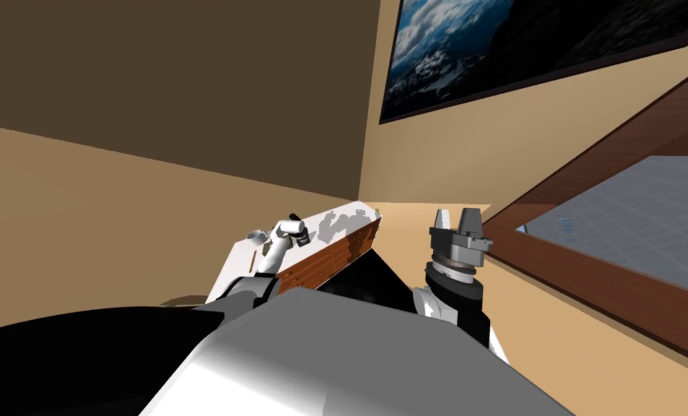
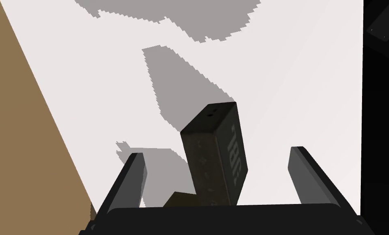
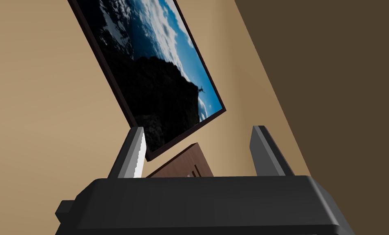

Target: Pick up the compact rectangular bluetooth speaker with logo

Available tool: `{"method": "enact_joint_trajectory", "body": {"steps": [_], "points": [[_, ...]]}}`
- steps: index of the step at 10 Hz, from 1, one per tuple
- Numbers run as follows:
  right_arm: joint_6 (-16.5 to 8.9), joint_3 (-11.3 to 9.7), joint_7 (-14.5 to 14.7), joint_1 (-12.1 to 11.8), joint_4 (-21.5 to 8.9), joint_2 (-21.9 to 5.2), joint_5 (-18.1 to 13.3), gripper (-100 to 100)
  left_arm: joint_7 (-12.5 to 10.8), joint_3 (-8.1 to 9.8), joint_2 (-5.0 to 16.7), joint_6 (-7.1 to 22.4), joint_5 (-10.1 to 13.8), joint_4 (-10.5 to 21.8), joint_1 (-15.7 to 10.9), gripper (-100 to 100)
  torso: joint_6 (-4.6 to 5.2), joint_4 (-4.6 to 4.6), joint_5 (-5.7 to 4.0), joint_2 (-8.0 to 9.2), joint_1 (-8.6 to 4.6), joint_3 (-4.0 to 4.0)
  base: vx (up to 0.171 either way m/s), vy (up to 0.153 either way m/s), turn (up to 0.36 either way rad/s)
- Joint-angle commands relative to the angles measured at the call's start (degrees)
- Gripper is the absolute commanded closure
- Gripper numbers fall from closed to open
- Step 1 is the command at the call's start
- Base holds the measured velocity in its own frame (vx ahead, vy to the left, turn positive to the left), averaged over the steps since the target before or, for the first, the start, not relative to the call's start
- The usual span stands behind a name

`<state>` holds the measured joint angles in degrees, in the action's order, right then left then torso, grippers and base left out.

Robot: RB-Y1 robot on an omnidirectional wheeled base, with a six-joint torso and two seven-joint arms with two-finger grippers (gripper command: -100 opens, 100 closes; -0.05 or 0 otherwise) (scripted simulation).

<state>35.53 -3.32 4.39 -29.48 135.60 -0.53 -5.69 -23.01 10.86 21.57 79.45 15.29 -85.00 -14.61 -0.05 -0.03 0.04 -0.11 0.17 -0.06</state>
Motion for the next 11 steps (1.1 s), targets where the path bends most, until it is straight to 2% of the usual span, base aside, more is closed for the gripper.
{"method": "enact_joint_trajectory", "body": {"steps": [1,3,4,7,8,11], "points": [[0.0,0.0,0.0,0.0,0.0,0.0,0.0,0,-0.3,0.55,0.3,2.1,0.1,1.4,-0.8,-100,0.0,0.0,0.0,0.0,0.0,0.0,0.025,0.032,-0.031],[0.0,0.0,0.0,0.0,0.0,0.0,0.0,0,-0.8,2.62,1.3,5.9,0.8,5.1,-2.6,-100,0.0,0.0,-0.01,0.0,-0.03,0.0,0.035,0.043,-0.082],[0.0,0.0,0.0,0.0,0.0,0.0,0.0,0,-0.8,2.62,1.3,6.3,0.8,6.0,-2.6,-100,0.0,-0.01,0.0,-0.04,0.02,-0.02,0.03,0.046,-0.03],[0.0,0.0,0.0,0.0,0.0,0.0,0.0,0,-1.2,4.98,2.3,10.6,1.5,11.4,-4.4,-100,-0.01,-0.01,0.01,-0.02,0.04,-0.01,0.032,0.056,-0.062],[0.0,0.0,0.0,0.0,0.0,0.0,0.0,0,-1.2,4.98,2.3,10.6,1.5,11.4,-4.4,-100,-0.02,-0.01,0.03,-0.03,0.08,-0.02,0.026,0.049,-0.013],[0.0,0.0,0.0,0.0,0.0,0.0,0.0,0,-1.3,6.34,2.5,13.0,2.0,14.7,-5.2,-100,-0.01,0.0,0.0,0.02,-0.02,0.01,0.028,0.043,-0.031]]}}
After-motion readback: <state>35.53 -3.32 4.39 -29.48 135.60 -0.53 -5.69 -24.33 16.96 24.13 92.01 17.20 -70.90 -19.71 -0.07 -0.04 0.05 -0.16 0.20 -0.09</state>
